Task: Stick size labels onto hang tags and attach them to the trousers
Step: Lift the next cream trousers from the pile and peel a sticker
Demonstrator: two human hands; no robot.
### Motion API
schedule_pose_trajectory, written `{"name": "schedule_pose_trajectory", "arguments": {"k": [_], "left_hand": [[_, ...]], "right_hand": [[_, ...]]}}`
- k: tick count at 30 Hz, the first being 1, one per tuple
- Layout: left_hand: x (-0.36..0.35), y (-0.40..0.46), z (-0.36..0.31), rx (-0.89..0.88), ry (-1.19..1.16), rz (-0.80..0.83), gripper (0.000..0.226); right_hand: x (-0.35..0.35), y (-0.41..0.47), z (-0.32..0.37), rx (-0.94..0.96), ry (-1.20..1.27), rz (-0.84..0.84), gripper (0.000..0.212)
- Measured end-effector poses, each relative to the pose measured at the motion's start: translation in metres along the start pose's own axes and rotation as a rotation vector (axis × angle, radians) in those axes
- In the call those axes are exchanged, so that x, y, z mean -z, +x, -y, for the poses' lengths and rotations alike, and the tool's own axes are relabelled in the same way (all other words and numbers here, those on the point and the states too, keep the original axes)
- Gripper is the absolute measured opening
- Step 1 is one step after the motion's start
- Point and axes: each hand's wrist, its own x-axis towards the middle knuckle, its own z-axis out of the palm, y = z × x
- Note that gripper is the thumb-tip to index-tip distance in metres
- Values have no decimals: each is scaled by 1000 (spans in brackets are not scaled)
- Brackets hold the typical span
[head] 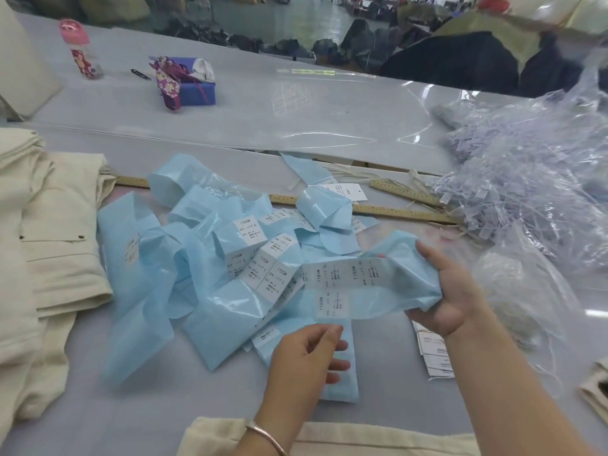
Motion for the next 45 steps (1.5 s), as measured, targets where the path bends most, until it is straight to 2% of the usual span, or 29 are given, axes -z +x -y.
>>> {"name": "schedule_pose_trajectory", "arguments": {"k": [1, 3, 5, 8, 10, 12, 15, 17, 19, 20, 21, 22, 23, 25, 27, 30, 33, 37, 42, 45], "left_hand": [[-4, 1, -4, 111, -74, 52, 28], [-12, 1, -9, 334, -310, 258, 51], [-21, 3, -9, 396, -634, 388, 57], [-32, 9, -8, 335, -1032, 235, 46], [-35, 15, -11, 309, -1116, 110, 43], [-34, 19, -13, 266, -1116, 60, 37], [-28, 21, -16, 176, -1130, 55, 36], [-24, 22, -18, 109, -1142, 67, 33], [-23, 23, -21, 42, -1112, 51, 31], [-22, 23, -22, 1, -1065, 36, 32], [-21, 24, -23, -42, -995, 22, 33], [-20, 24, -24, -81, -915, 13, 33], [-18, 24, -24, -114, -837, 9, 31], [-14, 24, -23, -163, -716, 3, 28], [-9, 25, -22, -205, -637, -2, 34], [-4, 23, -21, -266, -543, 22, 39], [0, 21, -19, -297, -461, 35, 34], [2, 22, -17, -303, -411, 57, 26], [2, 21, -22, -258, -455, 135, 41], [1, 20, -27, -167, -448, 51, 43]], "right_hand": [[3, -3, -5, -3, 66, -5, 33], [7, -6, -18, 3, 202, -8, 34], [9, -8, -38, 6, 285, -9, 36], [12, -9, -65, 29, 352, -18, 39], [15, -8, -75, 76, 353, -63, 33], [20, -7, -78, 169, 308, -203, 17], [27, -7, -78, 328, 84, -419, 7], [28, -9, -75, 349, -184, -490, 3], [27, -14, -73, 359, -523, -547, 20], [26, -17, -71, 423, -726, -628, 32], [23, -23, -70, 557, -923, -728, 40], [17, -30, -67, 777, -1073, -804, 42], [8, -38, -65, 1012, -1153, -805, 40], [-9, -48, -61, 1297, -1207, -634, 39], [-21, -50, -57, 1370, -1227, -431, 38], [-28, -45, -54, 1274, -1305, -190, 38], [-29, -36, -53, 1152, -1438, 1, 41], [-29, -28, -53, 1061, -1564, 39, 41], [-25, -26, -54, 1046, -1611, 24, 30], [-24, -26, -56, 1103, -1582, 12, 27]]}}
